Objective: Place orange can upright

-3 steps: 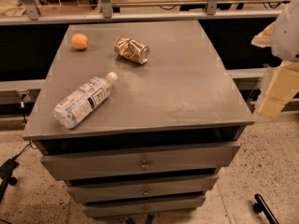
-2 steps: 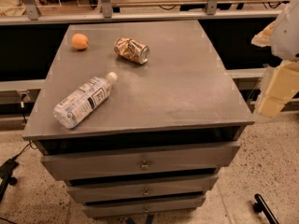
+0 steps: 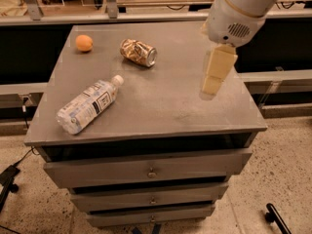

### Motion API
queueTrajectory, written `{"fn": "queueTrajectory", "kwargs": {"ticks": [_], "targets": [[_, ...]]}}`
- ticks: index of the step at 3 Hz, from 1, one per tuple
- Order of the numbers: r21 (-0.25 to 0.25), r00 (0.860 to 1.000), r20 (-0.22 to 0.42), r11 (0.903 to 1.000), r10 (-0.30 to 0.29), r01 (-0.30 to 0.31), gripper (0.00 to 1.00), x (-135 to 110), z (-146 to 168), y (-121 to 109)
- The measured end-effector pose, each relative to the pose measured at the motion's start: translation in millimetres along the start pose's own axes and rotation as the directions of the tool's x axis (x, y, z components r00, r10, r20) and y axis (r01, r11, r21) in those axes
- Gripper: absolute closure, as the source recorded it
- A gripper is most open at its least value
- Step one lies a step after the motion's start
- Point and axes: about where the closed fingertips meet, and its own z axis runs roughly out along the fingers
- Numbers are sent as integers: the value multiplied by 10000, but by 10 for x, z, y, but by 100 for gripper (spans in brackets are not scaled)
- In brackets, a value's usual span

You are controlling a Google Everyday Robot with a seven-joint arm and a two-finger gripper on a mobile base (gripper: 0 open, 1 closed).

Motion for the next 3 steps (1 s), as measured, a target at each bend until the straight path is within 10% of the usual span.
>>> {"fn": "queueTrajectory", "kwargs": {"ticks": [1,3], "targets": [[-307,9959,-142,9956,-895,890,0,-699,370,-218],[-310,9915,-61,9911,-1296,1294,0,-963,463,-254]]}}
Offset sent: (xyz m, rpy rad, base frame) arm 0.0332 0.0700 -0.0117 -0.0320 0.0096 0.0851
